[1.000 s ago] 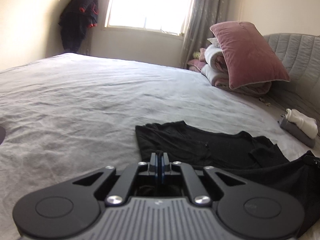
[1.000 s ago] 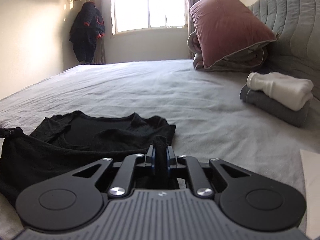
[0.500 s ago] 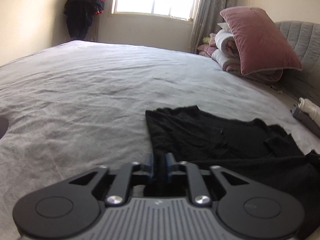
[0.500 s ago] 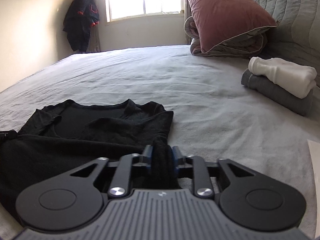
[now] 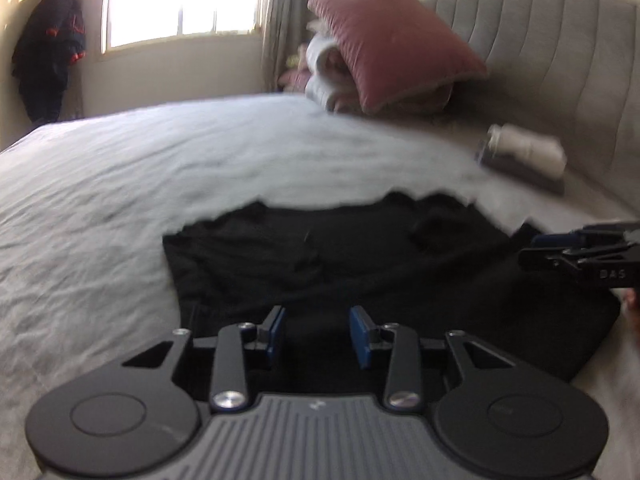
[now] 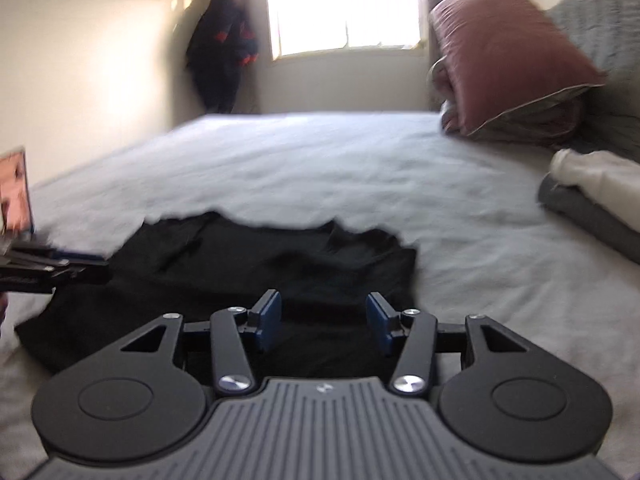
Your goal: Fold clothes
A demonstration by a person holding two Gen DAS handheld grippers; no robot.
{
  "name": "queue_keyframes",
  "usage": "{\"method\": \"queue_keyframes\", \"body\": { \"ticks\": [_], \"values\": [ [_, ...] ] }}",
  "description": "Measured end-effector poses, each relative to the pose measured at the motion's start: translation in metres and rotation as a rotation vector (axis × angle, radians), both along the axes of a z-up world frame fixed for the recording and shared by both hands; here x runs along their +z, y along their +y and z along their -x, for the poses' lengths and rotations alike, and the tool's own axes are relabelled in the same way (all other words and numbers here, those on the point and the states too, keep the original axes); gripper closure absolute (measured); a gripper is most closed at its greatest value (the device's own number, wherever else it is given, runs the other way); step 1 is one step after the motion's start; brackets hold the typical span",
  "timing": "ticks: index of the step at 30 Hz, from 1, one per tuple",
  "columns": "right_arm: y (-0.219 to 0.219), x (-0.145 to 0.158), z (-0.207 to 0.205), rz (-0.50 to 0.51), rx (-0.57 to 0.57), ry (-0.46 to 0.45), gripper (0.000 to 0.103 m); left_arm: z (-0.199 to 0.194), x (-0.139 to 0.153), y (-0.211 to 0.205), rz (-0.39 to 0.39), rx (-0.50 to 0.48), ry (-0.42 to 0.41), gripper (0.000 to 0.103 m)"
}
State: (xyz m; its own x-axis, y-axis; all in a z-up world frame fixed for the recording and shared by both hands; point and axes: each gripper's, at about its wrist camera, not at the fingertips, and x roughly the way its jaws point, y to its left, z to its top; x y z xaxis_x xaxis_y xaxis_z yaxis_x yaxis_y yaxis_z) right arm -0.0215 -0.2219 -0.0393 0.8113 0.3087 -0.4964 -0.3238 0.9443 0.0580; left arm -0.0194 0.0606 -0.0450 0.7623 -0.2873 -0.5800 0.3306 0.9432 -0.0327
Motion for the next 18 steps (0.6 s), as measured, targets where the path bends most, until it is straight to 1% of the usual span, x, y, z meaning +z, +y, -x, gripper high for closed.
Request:
{"method": "queue_keyframes", "body": {
  "ticks": [1,3,6,9,11,13,18],
  "values": [
    [0.001,-0.005,-0.003,0.017,0.001,0.021,0.051,-0.002,-0.001,0.001,-0.005,0.006,0.015,0.065],
    [-0.001,-0.012,-0.008,0.031,-0.012,0.055,0.051,-0.005,0.004,0.008,0.019,0.012,0.029,0.063],
    [-0.01,-0.008,-0.01,-0.041,-0.04,0.089,0.05,-0.009,0.012,0.019,0.056,0.019,0.05,0.059],
    [-0.014,0.006,-0.012,-0.092,-0.043,0.109,0.05,-0.02,0.023,0.029,0.076,0.019,0.074,0.059],
    [-0.013,0.018,-0.019,-0.095,-0.033,0.114,0.05,-0.035,0.031,0.034,0.071,0.017,0.101,0.059],
    [-0.011,0.03,-0.033,-0.084,-0.01,0.128,0.05,-0.053,0.037,0.037,0.049,0.013,0.108,0.059],
    [-0.002,0.052,-0.077,0.012,0.059,0.139,0.05,-0.103,0.043,0.043,-0.012,0.004,0.105,0.059]
  ]
}}
